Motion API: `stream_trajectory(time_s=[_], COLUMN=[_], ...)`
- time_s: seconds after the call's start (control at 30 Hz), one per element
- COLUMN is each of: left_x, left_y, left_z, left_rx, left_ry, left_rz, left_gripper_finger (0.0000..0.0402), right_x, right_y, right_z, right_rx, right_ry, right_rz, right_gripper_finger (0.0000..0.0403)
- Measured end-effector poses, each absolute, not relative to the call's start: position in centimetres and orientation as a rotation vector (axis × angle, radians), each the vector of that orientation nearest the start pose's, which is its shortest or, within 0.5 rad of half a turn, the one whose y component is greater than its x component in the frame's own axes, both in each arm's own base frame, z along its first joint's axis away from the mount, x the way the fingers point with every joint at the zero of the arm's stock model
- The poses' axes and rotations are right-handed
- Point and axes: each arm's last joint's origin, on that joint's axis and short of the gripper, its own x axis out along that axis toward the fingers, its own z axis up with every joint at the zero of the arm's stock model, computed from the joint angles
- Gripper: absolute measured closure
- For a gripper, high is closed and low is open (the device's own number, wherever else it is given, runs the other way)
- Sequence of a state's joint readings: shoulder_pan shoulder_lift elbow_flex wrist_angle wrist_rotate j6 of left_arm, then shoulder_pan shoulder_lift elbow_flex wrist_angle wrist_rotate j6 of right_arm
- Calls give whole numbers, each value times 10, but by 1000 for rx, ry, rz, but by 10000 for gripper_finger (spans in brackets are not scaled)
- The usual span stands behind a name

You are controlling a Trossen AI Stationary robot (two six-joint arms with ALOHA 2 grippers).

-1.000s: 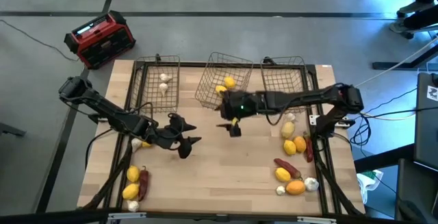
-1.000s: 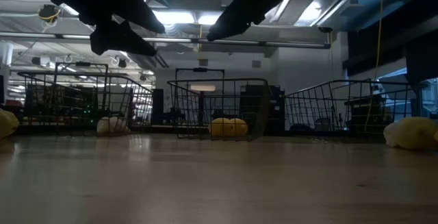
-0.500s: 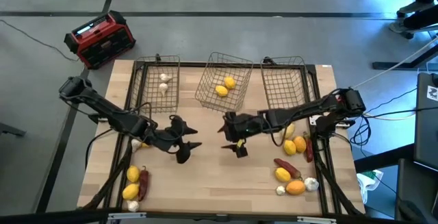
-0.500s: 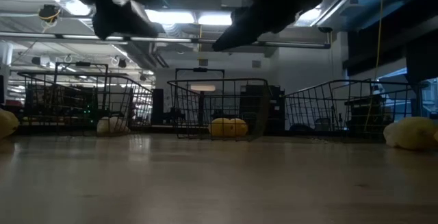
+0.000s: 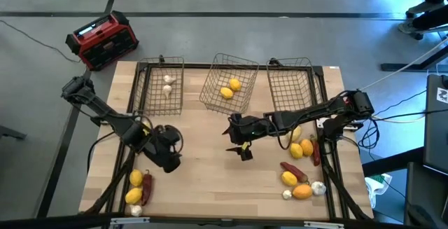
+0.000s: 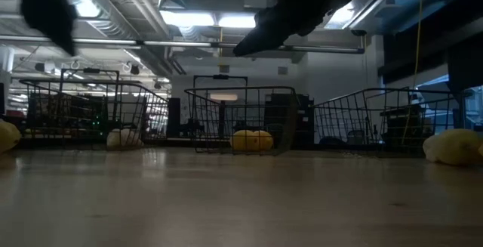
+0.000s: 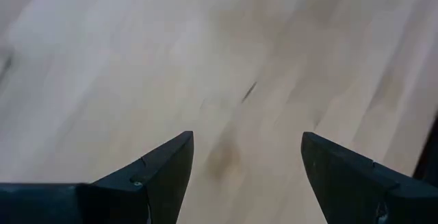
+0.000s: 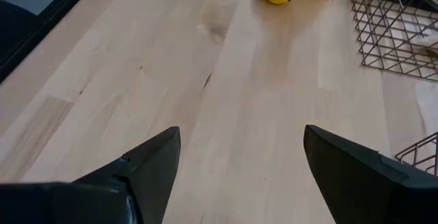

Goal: Sort produce into baskets
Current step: Put the lemon into the middle wire basket

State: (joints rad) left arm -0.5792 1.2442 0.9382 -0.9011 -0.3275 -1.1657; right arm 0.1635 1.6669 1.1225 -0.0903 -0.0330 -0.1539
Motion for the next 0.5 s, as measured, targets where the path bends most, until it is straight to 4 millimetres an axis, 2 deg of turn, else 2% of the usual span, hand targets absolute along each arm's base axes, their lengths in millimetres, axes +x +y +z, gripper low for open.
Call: stream_trajectory(time_s=[0.1, 0.23, 0.5], left_x=[177, 163, 158], left_y=[-109, -101, -92], left_z=[244, 241, 223], left_rx=[-575, -627, -654], left_ry=[1149, 1226, 1317], left_rz=[533, 741, 820], left_gripper_finger=[135, 135, 135], right_x=[360, 361, 362], right_y=[60, 61, 61], right_z=[235, 237, 237], right_rx=[-184, -170, -169], right_ry=[593, 572, 571], right_rz=[236, 230, 230], right_gripper_finger=[95, 95, 95])
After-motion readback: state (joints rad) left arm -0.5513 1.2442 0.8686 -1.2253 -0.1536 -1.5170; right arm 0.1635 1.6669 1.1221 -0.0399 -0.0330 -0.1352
